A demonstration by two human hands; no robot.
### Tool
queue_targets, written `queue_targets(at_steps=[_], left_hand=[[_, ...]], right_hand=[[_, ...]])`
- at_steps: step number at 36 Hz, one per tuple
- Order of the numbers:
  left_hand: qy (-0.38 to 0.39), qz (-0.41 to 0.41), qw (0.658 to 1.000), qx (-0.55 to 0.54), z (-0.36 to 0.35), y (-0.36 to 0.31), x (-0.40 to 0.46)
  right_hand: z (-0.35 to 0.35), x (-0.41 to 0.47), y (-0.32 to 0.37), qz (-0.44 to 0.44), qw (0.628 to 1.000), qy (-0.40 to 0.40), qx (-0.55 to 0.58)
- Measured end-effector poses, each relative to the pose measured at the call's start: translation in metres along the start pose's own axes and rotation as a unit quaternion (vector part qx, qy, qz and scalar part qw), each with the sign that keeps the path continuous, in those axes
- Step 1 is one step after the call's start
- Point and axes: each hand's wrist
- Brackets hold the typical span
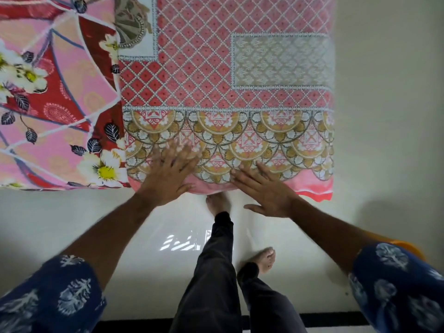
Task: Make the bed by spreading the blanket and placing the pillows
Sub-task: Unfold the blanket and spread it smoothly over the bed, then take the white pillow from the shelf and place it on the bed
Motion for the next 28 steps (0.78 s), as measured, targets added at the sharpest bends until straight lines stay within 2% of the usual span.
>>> queue_targets(at_steps=[4,7,9,11,14,16,22,28], left_hand=[[0.065,-0.115,0.99,0.058,0.016,-0.032,-0.015],[0.094,-0.178,0.974,0.105,0.034,-0.059,-0.025],[0.094,-0.174,0.971,0.136,0.054,-0.082,-0.027],[0.085,-0.146,0.98,0.108,0.078,-0.111,-0.026],[0.044,-0.085,0.991,0.092,0.124,-0.162,-0.021],[0.001,-0.074,0.992,0.105,0.158,-0.194,-0.014],[-0.101,-0.106,0.983,0.11,0.276,-0.296,0.012],[-0.193,-0.203,0.955,0.097,0.395,-0.398,0.028]], right_hand=[[0.005,-0.023,0.002,0.0,1.0,0.018,0.023],[0.008,-0.053,0.009,-0.014,0.998,-0.022,0.065],[0.013,-0.081,0.015,-0.053,0.993,-0.065,0.079],[0.019,-0.112,0.022,-0.116,0.982,-0.114,0.093],[0.033,-0.165,0.03,-0.218,0.956,-0.166,0.109],[0.044,-0.206,0.034,-0.28,0.935,-0.187,0.108],[0.072,-0.341,0.039,-0.412,0.874,-0.231,0.112],[0.095,-0.474,0.046,-0.533,0.798,-0.261,0.106]])
Point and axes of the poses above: each hand's wrist, its own x-axis towards the middle knuckle, its own z-axis out of the back of the hand, y = z × x, and after that the axes turned 9 degrees about y, right-handed
